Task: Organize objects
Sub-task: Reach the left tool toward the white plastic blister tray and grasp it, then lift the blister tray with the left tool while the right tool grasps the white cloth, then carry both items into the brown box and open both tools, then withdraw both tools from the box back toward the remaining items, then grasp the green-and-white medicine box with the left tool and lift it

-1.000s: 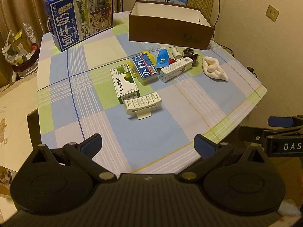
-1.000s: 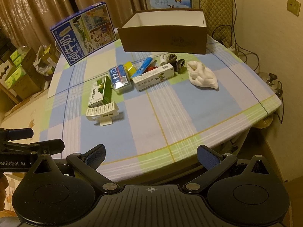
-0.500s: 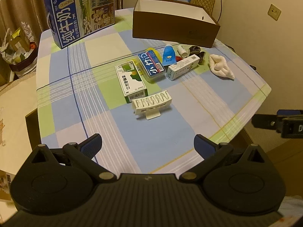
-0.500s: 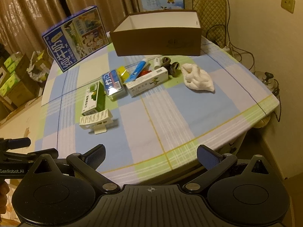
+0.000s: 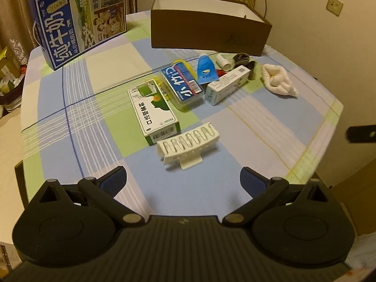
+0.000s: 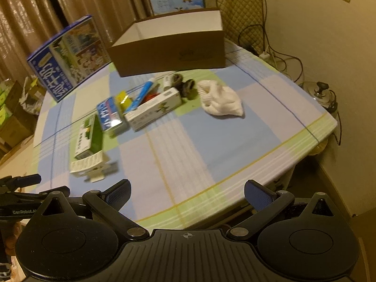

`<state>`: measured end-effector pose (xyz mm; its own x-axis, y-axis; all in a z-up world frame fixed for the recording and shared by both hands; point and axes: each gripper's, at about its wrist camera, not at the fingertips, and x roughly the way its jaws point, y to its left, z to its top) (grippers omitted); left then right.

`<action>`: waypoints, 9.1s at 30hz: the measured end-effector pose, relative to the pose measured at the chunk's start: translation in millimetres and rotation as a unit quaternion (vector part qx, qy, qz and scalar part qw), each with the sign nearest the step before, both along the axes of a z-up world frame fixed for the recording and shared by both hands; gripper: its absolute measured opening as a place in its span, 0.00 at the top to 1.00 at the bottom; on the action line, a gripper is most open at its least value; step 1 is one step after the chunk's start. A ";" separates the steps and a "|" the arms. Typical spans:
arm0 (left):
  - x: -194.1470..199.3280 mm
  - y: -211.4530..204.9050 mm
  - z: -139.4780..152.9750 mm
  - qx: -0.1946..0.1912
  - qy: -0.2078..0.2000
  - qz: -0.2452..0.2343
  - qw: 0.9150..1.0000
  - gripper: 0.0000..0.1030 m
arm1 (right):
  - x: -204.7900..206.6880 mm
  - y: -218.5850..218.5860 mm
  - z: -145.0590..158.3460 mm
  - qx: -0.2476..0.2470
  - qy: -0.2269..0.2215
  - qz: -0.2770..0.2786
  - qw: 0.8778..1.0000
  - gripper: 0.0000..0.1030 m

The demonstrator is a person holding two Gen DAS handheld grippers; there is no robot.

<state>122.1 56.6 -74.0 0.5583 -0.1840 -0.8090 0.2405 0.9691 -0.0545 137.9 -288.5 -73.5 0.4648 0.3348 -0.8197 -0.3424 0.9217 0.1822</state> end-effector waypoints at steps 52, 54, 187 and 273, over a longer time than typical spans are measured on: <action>102.2 -72.5 -59.4 0.039 0.089 -0.069 0.993 0.60 | 89.3 -56.7 -33.5 -0.021 0.053 -0.056 0.997 0.02; 105.5 -72.8 -60.9 0.041 0.096 -0.063 0.993 0.71 | 94.1 -56.9 -33.5 -0.015 0.049 -0.050 0.997 0.03; 337.0 -112.7 78.1 0.000 0.005 0.077 0.997 0.18 | 340.7 74.3 13.3 0.066 -0.048 0.200 0.976 0.96; 205.9 30.6 -56.5 -0.004 0.126 0.140 0.982 0.39 | 172.2 29.8 -43.2 -0.010 0.070 0.068 0.995 0.49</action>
<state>327.9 87.2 -130.5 0.3710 -0.0584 -0.9268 -0.0571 0.9947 -0.0855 310.1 -258.7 -116.8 0.2978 0.3698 -0.8801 -0.4375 0.8723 0.2184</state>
